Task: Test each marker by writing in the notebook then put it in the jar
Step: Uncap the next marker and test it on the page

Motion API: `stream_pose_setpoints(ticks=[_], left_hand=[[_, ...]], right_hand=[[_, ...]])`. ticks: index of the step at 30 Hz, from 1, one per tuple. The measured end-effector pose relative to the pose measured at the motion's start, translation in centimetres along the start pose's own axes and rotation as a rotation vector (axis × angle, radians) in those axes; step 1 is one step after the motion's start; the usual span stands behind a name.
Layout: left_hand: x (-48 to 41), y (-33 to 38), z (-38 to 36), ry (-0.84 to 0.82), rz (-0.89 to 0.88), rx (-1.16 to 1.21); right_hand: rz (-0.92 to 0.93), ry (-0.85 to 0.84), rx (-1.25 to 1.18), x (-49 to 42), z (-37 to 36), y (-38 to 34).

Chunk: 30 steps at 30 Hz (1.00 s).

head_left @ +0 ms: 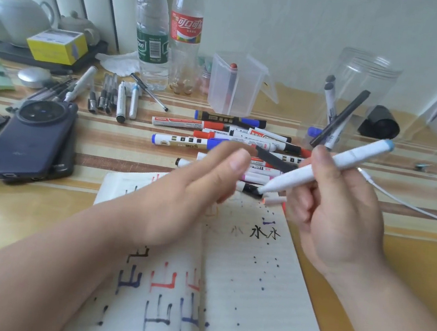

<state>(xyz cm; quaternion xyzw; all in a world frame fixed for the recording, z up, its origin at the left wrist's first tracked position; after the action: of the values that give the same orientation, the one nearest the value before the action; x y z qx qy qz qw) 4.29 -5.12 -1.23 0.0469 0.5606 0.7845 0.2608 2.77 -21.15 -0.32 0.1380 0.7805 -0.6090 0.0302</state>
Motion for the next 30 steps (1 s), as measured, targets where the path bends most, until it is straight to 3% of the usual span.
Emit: stream_pose_setpoints(ticks=[3, 6, 8, 13, 26, 30], left_hand=[[-0.6, -1.4, 1.1, 0.055, 0.054, 0.103], [-0.7, -1.8, 0.9, -0.030, 0.124, 0.120], [-0.4, -1.7, 0.6, -0.088, 0.152, 0.081], [-0.1, -1.7, 0.4, -0.139, 0.218, -0.058], [0.1, -2.1, 0.4, -0.140, 0.248, -0.140], [0.2, -1.9, 0.0, -0.169, 0.248, -0.165]], right_hand=[[-0.082, -0.103, 0.166, 0.1, 0.2, 1.1], [-0.240, -0.367, 0.404, 1.8, -1.7, 3.1], [-0.321, -0.452, 0.386, 2.9, -2.7, 3.6], [-0.309, -0.467, 0.462, 3.4, -3.1, 3.5], [-0.217, -0.415, 0.717, 3.5, -3.8, 2.9], [-0.217, -0.486, 0.738, 3.8, -4.1, 2.8]])
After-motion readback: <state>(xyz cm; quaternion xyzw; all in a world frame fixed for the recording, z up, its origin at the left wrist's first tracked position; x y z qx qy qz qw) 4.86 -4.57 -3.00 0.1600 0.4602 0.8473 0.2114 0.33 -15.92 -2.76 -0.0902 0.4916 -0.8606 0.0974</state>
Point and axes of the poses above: each hand's wrist, its own x-axis away from the middle knuckle, its own z-axis out of the back of the hand, y = z × x, the point moved 9 cm from there along -x, towards the middle knuckle, and after that the axes turned 5 degrees about y, right-handed, at the moved point
